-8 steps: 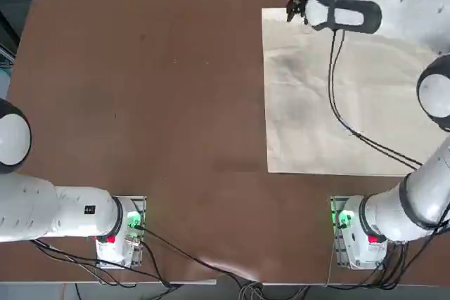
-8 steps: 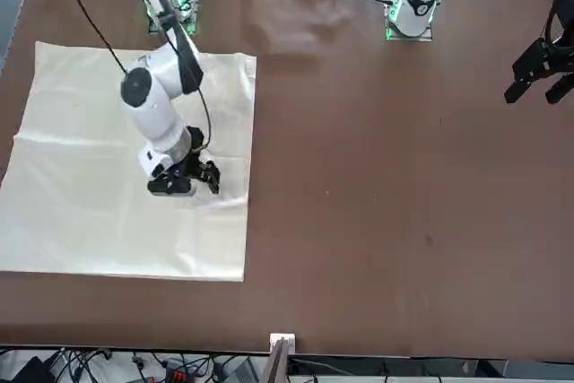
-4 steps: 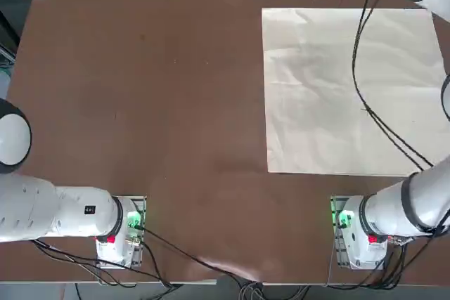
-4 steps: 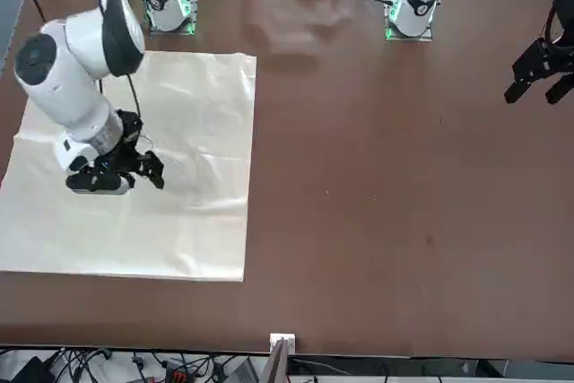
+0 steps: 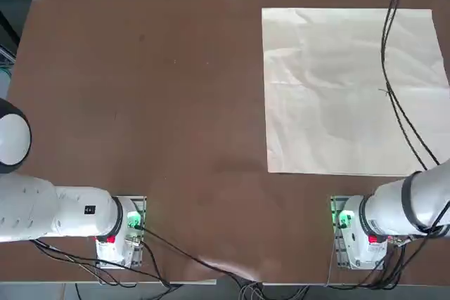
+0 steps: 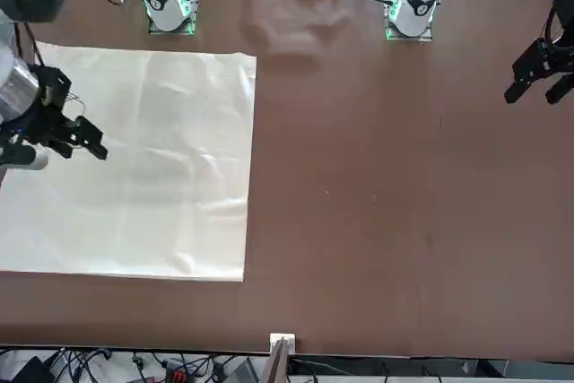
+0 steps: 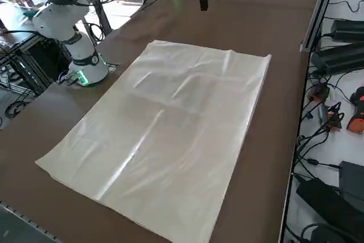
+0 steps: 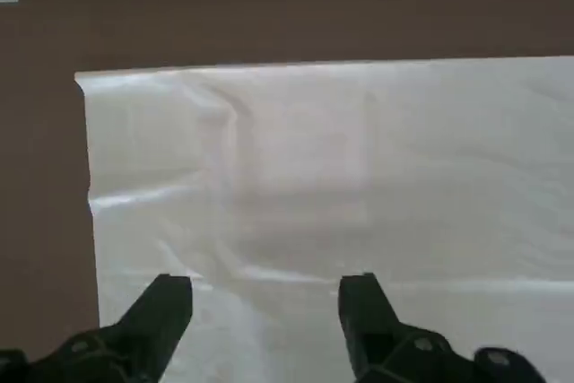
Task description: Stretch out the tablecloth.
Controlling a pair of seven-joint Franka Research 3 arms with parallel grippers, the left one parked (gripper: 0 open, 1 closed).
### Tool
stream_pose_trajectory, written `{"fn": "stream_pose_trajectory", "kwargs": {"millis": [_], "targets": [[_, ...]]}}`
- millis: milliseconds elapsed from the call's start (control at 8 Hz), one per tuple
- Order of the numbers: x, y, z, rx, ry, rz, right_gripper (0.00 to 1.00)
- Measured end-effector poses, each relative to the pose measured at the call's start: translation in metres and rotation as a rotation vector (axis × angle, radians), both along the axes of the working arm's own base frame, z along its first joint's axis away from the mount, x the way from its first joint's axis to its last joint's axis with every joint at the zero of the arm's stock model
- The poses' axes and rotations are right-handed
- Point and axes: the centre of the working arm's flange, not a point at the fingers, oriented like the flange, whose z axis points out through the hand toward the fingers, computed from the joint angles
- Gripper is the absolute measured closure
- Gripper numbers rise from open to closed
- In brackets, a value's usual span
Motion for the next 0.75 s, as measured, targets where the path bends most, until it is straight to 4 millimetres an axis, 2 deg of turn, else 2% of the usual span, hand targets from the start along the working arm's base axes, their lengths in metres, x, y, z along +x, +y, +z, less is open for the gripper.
{"fn": "stream_pose_trajectory", "kwargs": {"millis": [250, 375, 750], "targets": [[-0.003, -0.034, 0.007, -0.004, 0.022, -0.008, 0.00], [-0.003, -0.043, 0.007, -0.005, 0.024, -0.009, 0.00], [-0.003, -0.043, 0.006, -0.005, 0.025, -0.006, 0.00]]}}
